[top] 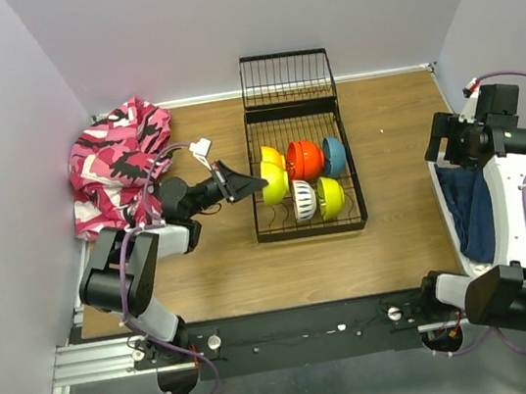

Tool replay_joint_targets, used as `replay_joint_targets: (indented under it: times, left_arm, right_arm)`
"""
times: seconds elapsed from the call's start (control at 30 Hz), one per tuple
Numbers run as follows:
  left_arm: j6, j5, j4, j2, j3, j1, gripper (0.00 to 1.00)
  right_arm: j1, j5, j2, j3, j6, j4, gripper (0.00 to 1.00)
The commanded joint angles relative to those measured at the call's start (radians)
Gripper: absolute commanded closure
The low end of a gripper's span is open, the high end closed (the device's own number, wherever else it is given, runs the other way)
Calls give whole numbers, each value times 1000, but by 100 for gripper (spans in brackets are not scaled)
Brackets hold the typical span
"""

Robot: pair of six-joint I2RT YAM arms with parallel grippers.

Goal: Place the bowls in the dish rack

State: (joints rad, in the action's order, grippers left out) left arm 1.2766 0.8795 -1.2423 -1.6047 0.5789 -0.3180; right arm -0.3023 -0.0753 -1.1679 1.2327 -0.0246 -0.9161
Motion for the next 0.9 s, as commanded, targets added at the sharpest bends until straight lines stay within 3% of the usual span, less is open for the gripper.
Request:
replay_joint_targets:
  times: [0.0,0.5,0.87]
  left_arm:
    - [0,13,-74,-66,-5,5,100]
    - [-33,1,-89,-221,-7,-4,100]
    - [41,-27,-143,-242,-14,-69,100]
  right_arm:
    - [-6,20,-15,-2,14,-1,5]
    - [-6,29,-9,-27,14,-1,5]
    - [-6,20,-56,2,15,-1,5]
